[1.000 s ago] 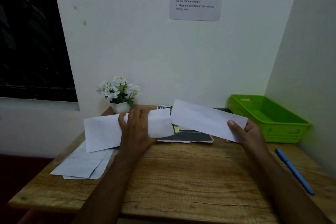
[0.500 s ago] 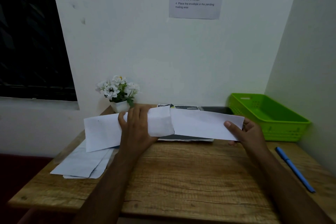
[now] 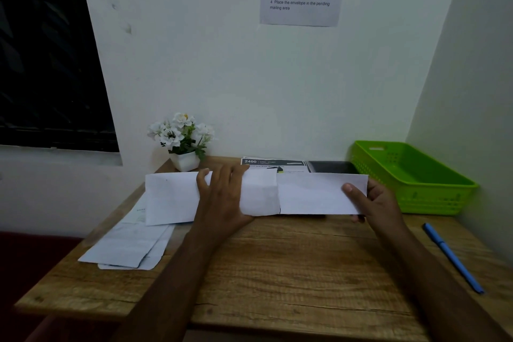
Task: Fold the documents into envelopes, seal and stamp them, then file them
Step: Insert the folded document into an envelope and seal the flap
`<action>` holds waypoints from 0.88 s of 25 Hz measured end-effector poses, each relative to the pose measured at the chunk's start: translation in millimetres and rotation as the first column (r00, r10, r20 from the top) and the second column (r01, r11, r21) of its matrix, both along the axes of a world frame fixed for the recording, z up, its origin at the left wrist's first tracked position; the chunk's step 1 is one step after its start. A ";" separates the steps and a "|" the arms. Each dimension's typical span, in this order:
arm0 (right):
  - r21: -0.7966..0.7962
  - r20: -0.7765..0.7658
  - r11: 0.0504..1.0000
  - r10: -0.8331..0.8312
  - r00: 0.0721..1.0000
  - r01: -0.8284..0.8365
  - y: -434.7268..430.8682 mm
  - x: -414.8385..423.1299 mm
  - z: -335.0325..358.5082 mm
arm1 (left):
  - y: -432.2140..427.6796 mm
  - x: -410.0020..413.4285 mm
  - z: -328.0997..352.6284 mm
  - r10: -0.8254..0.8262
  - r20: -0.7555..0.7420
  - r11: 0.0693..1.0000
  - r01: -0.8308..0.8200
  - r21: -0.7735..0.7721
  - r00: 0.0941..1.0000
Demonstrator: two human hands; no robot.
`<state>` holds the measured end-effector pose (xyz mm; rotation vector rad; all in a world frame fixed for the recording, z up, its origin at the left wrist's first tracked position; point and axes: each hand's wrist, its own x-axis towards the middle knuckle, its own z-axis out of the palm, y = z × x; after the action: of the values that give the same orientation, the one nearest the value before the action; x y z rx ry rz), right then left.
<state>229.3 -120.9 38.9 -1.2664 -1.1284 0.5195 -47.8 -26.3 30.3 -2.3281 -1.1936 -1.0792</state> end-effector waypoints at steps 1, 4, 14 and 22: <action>-0.002 0.010 1.000 0.014 1.000 -0.014 0.1 -0.4 -0.6 | -0.3 0.7 -0.1 -0.005 -0.003 1.000 0.005 -0.001 1.000; -0.079 0.014 0.993 0.093 0.996 -0.091 0.7 -3.2 -2.7 | -1.2 3.3 -0.1 -0.020 -0.010 1.000 0.020 0.004 1.000; -0.232 -0.061 0.956 0.168 0.984 -0.178 12.4 3.0 -1.9 | 0.8 3.4 -1.4 -0.008 0.010 1.000 0.008 -0.006 1.000; -0.201 -0.112 0.962 0.166 0.980 -0.186 2.3 2.7 -2.7 | -0.2 4.1 -0.8 -0.027 0.030 1.000 0.027 -0.012 0.999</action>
<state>232.1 -118.7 36.3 -1.3136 -1.1342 0.8428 -43.7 -26.5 29.6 -2.3515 -1.1857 -1.1222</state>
